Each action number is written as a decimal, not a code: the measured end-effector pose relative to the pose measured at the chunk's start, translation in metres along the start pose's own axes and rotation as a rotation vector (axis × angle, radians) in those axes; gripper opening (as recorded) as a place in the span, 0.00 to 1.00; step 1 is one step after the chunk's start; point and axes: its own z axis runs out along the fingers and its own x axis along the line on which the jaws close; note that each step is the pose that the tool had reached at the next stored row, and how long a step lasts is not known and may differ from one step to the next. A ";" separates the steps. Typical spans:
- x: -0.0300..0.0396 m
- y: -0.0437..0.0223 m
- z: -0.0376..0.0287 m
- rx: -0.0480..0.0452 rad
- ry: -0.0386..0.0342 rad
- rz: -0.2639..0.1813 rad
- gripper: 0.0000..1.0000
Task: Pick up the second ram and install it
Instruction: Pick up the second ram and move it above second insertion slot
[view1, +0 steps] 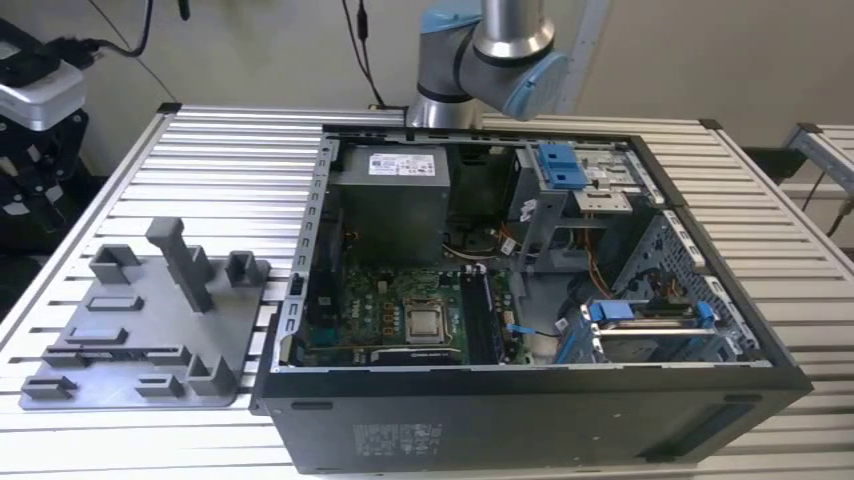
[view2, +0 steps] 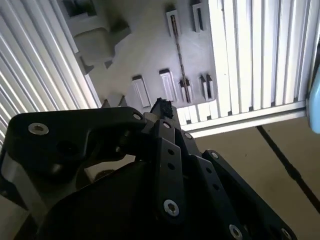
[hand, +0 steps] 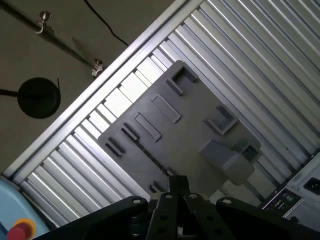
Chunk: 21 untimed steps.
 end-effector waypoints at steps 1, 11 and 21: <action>0.0000 0.0000 0.0000 -0.0006 0.0007 -0.018 0.11; 0.0000 -0.0001 0.0005 -0.0051 0.0056 -0.169 0.11; 0.0001 -0.0001 0.0028 -0.0088 0.0102 -0.351 0.11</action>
